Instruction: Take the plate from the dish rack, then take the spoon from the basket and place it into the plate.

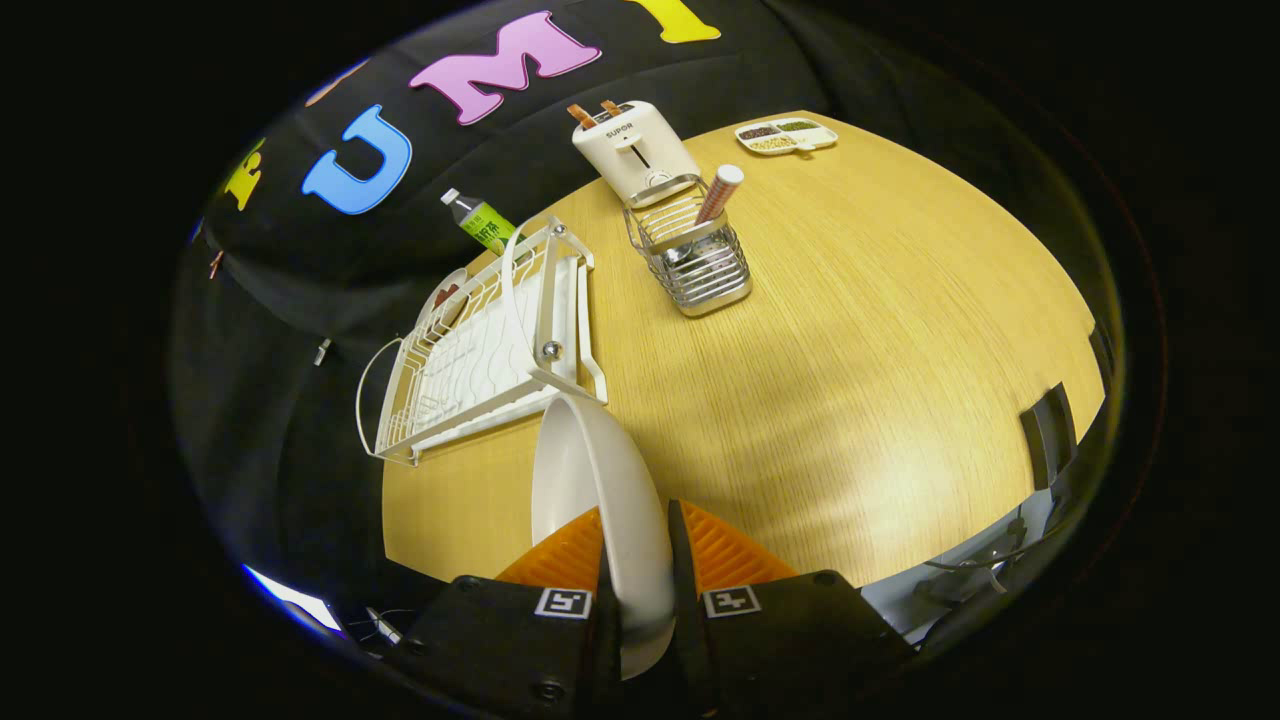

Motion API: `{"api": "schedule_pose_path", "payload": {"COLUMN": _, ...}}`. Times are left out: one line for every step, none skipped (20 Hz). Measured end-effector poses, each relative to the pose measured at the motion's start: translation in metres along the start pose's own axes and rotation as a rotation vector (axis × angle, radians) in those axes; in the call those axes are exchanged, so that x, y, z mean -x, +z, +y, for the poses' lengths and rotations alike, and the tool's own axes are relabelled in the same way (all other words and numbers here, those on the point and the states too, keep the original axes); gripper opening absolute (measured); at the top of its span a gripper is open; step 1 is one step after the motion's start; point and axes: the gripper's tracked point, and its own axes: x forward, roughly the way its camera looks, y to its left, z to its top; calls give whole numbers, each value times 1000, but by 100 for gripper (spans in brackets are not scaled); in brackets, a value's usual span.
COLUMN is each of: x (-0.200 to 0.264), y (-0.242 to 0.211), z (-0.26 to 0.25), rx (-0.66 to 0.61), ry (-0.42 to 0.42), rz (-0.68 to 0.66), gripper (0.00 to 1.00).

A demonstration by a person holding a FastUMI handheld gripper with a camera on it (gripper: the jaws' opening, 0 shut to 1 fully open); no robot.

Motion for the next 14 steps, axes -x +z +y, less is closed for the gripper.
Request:
{"api": "schedule_pose_path", "payload": {"x": -5, "y": -2, "z": -1, "rx": -9, "ry": 5, "rz": 9, "gripper": 26}}
{"api": "schedule_pose_path", "payload": {"x": -11, "y": -4, "z": 0, "rx": -35, "ry": 21, "rz": 12, "gripper": 26}}
{"api": "schedule_pose_path", "payload": {"x": -14, "y": -3, "z": -2, "rx": -60, "ry": 30, "rz": 14, "gripper": 26}}
{"api": "schedule_pose_path", "payload": {"x": -17, "y": -1, "z": -3, "rx": -89, "ry": 39, "rz": 13, "gripper": 26}}
{"api": "schedule_pose_path", "payload": {"x": -21, "y": 0, "z": -4, "rx": -118, "ry": 46, "rz": 15, "gripper": 26}}
{"api": "schedule_pose_path", "payload": {"x": -25, "y": -1, "z": -6, "rx": -146, "ry": 50, "rz": 20, "gripper": 27}}
{"api": "schedule_pose_path", "payload": {"x": -27, "y": -1, "z": -8, "rx": -166, "ry": 47, "rz": 24, "gripper": 27}}
{"api": "schedule_pose_path", "payload": {"x": -30, "y": -2, "z": -11, "rx": -167, "ry": 34, "rz": 27, "gripper": 28}}
{"api": "schedule_pose_path", "payload": {"x": -32, "y": -3, "z": -15, "rx": -158, "ry": 20, "rz": 30, "gripper": 30}}
{"api": "schedule_pose_path", "payload": {"x": -33, "y": -4, "z": -19, "rx": -143, "ry": 4, "rz": 32, "gripper": 32}}
{"api": "schedule_pose_path", "payload": {"x": -33, "y": -4, "z": -24, "rx": -126, "ry": -16, "rz": 31, "gripper": 33}}
{"api": "schedule_pose_path", "payload": {"x": -32, "y": -2, "z": -30, "rx": -106, "ry": -37, "rz": 26, "gripper": 36}}
{"api": "schedule_pose_path", "payload": {"x": -31, "y": 1, "z": -36, "rx": -90, "ry": -56, "rz": 19, "gripper": 37}}
{"api": "schedule_pose_path", "payload": {"x": -30, "y": 3, "z": -38, "rx": -82, "ry": -59, "rz": 12, "gripper": 46}}
